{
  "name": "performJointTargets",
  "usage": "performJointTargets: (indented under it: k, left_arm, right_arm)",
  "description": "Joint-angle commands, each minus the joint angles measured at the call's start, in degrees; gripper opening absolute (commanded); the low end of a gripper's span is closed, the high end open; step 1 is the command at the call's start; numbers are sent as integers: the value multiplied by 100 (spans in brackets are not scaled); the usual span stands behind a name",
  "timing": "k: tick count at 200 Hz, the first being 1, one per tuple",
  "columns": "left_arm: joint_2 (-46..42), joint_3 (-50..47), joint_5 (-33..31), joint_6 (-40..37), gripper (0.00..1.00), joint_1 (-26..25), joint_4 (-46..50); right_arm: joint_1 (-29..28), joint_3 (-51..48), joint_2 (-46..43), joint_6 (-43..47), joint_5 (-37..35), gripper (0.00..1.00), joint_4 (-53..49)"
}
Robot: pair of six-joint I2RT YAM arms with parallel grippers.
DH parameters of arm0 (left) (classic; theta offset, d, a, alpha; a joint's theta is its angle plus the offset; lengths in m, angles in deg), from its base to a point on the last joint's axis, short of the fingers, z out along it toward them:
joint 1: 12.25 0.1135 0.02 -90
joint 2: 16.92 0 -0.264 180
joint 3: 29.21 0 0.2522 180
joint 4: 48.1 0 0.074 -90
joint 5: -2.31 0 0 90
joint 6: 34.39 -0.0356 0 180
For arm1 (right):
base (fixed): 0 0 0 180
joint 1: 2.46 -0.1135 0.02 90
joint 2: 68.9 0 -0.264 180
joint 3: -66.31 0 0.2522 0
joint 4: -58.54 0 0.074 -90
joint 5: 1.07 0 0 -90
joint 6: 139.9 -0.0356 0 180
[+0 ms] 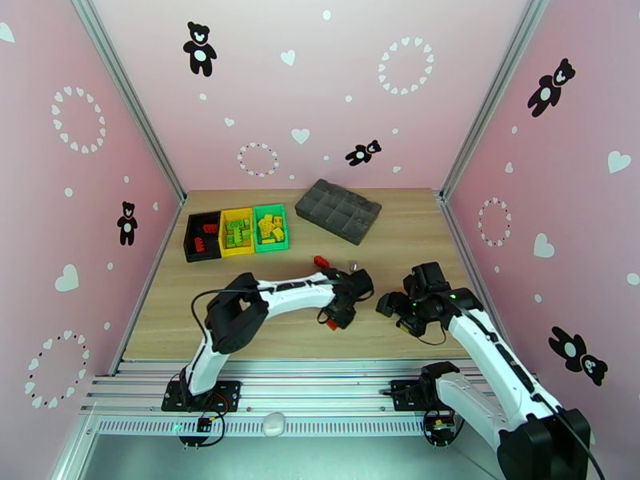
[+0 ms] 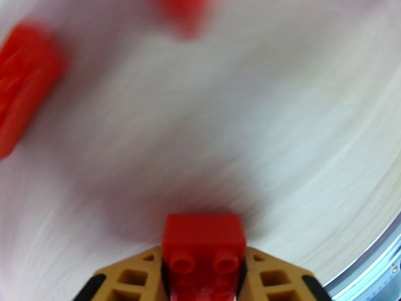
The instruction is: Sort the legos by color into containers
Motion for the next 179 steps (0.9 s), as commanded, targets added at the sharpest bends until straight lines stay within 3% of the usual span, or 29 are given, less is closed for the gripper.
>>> performJointTargets:
  k: [1,40,94,133,179]
  left_arm:
    - [-685,-290,88,429,32,470,-340]
    - [-1335,-689,342,668,32,1326,-566]
    - [-2047,-1003,696,898,32,2764,-682]
    - [-2414,-1148,1041,1050,32,3976,-730]
    - [-2548,-1107,1263,1152,32,5299,-702]
  right_arm:
    - [-474,339,476,-223,-71,71,475]
    - [-1530,1492,1816,-213,-480,71,712]
    - [-2561,3829,3955,193,-295,70,662]
    - [-2960,5595,5231,544,135,70,416]
    - [-3013,7132,6359,753,658,70,169]
